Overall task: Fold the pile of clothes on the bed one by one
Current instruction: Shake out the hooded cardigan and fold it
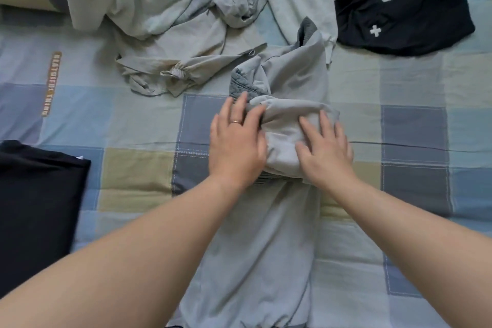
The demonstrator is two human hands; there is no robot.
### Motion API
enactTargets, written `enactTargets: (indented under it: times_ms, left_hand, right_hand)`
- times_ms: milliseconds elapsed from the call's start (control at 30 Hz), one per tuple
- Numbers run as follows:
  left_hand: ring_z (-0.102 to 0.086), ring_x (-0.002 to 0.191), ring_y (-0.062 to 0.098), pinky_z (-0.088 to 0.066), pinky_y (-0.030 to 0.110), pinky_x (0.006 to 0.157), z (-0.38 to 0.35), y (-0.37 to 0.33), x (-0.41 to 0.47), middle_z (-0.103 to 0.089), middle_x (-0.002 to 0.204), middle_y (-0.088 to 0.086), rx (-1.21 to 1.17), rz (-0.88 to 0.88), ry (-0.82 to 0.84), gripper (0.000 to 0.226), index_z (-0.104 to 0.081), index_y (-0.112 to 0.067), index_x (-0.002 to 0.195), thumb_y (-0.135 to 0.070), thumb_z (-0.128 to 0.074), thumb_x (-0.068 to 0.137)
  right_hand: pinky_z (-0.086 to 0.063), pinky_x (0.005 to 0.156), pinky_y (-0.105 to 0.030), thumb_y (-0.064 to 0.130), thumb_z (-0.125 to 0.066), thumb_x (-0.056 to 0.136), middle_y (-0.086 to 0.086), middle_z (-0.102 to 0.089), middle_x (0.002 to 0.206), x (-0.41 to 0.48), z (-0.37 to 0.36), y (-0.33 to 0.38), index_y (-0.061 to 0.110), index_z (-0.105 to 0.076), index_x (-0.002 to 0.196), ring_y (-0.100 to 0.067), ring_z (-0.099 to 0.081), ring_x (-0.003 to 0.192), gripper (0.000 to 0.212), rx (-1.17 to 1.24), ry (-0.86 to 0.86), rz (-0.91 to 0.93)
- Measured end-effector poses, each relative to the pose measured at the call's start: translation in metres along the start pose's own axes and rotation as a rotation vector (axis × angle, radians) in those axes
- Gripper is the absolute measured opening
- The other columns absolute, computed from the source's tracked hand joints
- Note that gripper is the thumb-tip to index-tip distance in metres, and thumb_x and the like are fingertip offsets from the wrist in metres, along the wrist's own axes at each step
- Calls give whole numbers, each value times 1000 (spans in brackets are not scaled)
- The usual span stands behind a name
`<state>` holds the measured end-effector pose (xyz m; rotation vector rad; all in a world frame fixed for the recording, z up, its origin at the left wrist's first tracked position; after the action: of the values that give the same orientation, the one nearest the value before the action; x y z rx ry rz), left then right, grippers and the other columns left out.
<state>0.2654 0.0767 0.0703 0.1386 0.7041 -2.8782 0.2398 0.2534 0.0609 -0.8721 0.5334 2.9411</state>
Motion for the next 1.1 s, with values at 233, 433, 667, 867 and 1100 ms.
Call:
enactTargets:
  times_ms: [233, 433, 667, 867, 1100]
  left_hand:
    - [-4, 154, 36, -13, 63, 121, -86, 61, 14, -2, 170, -1, 139, -33, 153, 61, -18, -48, 156, -58, -31, 97]
    - [-6, 154, 37, -6, 59, 121, -102, 76, 22, -9, 169, 3, 95, -74, 77, 66, -19, -44, 157, -55, -32, 93]
    - [-1, 154, 37, -13, 57, 122, -59, 49, 8, 6, 170, -3, -5, 32, 218, 63, -14, -48, 157, -54, -41, 100]
    - [-17, 150, 33, -25, 56, 118, -38, 78, -106, -4, 168, 2, -190, 367, 378, 94, 5, -39, 159, -54, -59, 93]
    - [-59, 115, 23, -48, 38, 96, -43, 127, -241, -59, 130, -4, -413, 647, 623, 69, -43, -23, 131, -40, -83, 78]
  right_hand:
    - [-4, 122, -58, 68, -19, 92, -3, 4, 169, 46, -82, -13, 46, -14, 157, -34, 2, 155, 69, -220, -124, 222]
    - [-12, 121, -60, 59, -34, 93, -11, -15, 167, 58, -110, -22, 37, -29, 156, -40, -15, 152, 67, -238, -412, 286]
    - [-9, 123, -52, 69, -20, 86, -1, 1, 170, 31, -62, -15, 43, -17, 158, -29, -5, 155, 77, -180, -76, 187]
    - [-18, 123, -45, 42, -59, 96, -7, -10, 168, -59, -84, -68, 30, -7, 161, -30, -17, 153, 84, 277, 24, -231]
    - [-44, 88, -34, 26, -77, 87, -5, -56, 128, -180, -157, -92, 12, -41, 139, -21, -56, 111, 65, 696, 143, -562]
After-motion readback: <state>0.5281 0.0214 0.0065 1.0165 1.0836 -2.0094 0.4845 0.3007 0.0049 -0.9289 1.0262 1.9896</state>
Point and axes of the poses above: each hand's wrist, its own x-axis towards the middle knuckle, its own z-axis out of the back of the hand, y = z × x, the point moved 2 cm from there along x, towards the middle knuckle
